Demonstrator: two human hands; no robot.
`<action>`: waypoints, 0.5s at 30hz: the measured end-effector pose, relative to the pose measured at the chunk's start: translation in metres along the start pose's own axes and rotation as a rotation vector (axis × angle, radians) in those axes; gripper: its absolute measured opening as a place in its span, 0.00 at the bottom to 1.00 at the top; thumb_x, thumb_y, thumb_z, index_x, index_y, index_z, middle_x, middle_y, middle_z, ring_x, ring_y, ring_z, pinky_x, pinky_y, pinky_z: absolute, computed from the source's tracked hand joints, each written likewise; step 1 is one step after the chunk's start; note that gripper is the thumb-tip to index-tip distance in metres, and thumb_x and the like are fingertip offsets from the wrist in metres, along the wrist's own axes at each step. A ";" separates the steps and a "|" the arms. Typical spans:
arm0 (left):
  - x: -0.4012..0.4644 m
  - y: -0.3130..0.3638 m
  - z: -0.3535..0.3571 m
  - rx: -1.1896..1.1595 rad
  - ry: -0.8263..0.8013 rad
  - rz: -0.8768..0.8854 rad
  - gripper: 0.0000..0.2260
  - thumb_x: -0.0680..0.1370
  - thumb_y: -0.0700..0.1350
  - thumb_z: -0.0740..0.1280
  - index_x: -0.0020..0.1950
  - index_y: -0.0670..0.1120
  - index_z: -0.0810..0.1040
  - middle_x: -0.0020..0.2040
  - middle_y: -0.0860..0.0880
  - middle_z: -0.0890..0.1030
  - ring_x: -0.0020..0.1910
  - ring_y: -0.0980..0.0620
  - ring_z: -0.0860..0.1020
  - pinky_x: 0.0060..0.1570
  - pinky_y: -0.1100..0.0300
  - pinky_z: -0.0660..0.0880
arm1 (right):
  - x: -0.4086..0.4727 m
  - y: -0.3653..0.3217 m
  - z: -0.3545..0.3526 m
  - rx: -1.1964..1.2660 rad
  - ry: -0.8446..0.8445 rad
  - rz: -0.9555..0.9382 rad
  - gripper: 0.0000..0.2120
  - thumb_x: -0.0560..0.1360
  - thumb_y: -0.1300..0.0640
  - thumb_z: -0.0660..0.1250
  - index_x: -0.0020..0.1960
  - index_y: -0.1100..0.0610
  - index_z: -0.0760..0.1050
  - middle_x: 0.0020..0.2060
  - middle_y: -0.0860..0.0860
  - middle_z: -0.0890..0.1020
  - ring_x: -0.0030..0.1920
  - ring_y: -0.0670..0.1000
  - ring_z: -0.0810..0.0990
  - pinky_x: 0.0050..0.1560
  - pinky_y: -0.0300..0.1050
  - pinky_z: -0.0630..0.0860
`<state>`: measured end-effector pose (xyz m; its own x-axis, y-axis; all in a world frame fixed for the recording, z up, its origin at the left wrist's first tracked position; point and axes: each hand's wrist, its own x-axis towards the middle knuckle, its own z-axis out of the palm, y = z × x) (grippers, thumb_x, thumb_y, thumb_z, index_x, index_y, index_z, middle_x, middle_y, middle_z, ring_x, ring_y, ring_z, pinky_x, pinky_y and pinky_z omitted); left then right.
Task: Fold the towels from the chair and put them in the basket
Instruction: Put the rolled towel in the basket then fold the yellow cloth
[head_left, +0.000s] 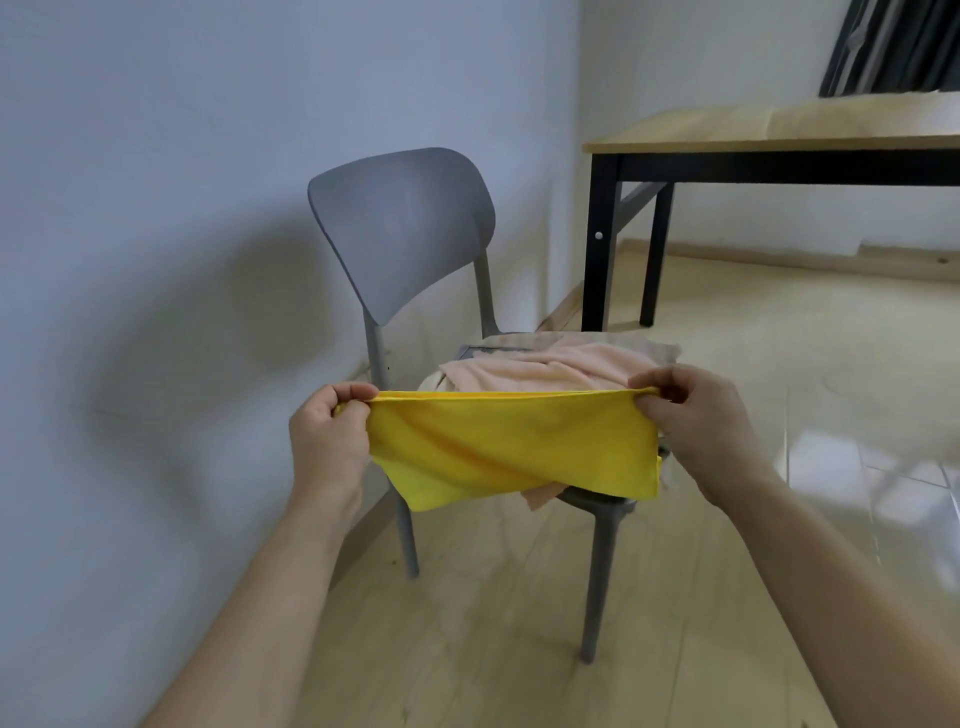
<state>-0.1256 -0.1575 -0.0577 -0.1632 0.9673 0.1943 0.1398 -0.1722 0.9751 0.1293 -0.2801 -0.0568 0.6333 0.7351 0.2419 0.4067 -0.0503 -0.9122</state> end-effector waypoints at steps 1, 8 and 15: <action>0.001 0.001 0.000 0.003 -0.001 0.027 0.15 0.75 0.33 0.59 0.37 0.50 0.77 0.38 0.52 0.74 0.39 0.55 0.70 0.35 0.59 0.70 | 0.001 0.000 -0.001 -0.112 0.024 -0.082 0.11 0.74 0.68 0.65 0.47 0.55 0.80 0.42 0.49 0.78 0.48 0.51 0.75 0.48 0.42 0.70; -0.009 0.015 -0.003 0.298 0.058 0.667 0.10 0.75 0.31 0.61 0.45 0.44 0.79 0.41 0.51 0.77 0.39 0.56 0.73 0.40 0.62 0.69 | 0.016 0.003 -0.006 -0.638 0.166 -0.416 0.14 0.74 0.71 0.61 0.56 0.64 0.80 0.46 0.61 0.75 0.50 0.63 0.74 0.56 0.55 0.68; -0.008 0.019 0.005 0.631 0.015 0.649 0.09 0.78 0.34 0.60 0.52 0.41 0.78 0.49 0.45 0.75 0.44 0.46 0.73 0.41 0.58 0.65 | 0.008 -0.027 -0.013 -0.280 0.485 -0.472 0.10 0.75 0.63 0.60 0.51 0.59 0.79 0.48 0.55 0.75 0.51 0.51 0.71 0.56 0.45 0.69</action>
<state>-0.1168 -0.1672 -0.0412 0.1224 0.7121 0.6913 0.7179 -0.5445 0.4338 0.1316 -0.2820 -0.0260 0.5425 0.3429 0.7668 0.8205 -0.0209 -0.5712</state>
